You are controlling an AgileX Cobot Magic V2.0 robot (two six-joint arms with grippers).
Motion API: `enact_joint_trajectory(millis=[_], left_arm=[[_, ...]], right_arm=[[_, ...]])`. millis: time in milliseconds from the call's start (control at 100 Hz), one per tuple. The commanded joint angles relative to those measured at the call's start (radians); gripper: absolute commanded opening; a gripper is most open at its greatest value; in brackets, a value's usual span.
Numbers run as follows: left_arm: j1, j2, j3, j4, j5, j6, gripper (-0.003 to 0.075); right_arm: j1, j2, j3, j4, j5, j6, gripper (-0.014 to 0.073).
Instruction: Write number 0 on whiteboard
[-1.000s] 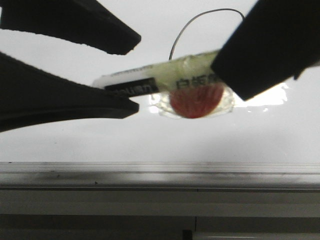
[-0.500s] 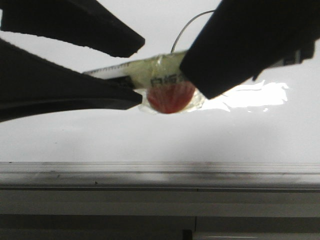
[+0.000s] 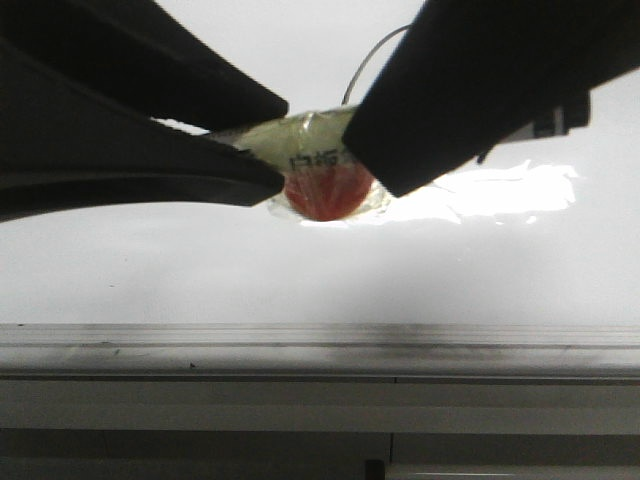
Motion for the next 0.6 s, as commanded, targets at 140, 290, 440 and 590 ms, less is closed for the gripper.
enact_joint_trajectory(millis=[140, 290, 440, 590], left_arm=[[-0.004, -0.011, -0.036, -0.020, -0.072, -0.005, -0.0020], [-0.004, -0.011, -0.036, -0.066, -0.072, -0.005, -0.0020], [-0.001, -0.011, -0.036, -0.097, -0.072, -0.005, -0.0020], [0.045, -0.011, -0.036, -0.314, -0.093, -0.005, -0.0020]], right_arm=[[0.002, -0.022, -0.039, 0.020, -0.025, -0.010, 0.0020], [0.002, -0.026, -0.082, -0.003, -0.026, -0.010, 0.0432], [0.002, -0.060, -0.136, -0.074, -0.090, -0.010, 0.0575], [0.002, -0.126, -0.159, -0.124, -0.095, -0.010, 0.0506]])
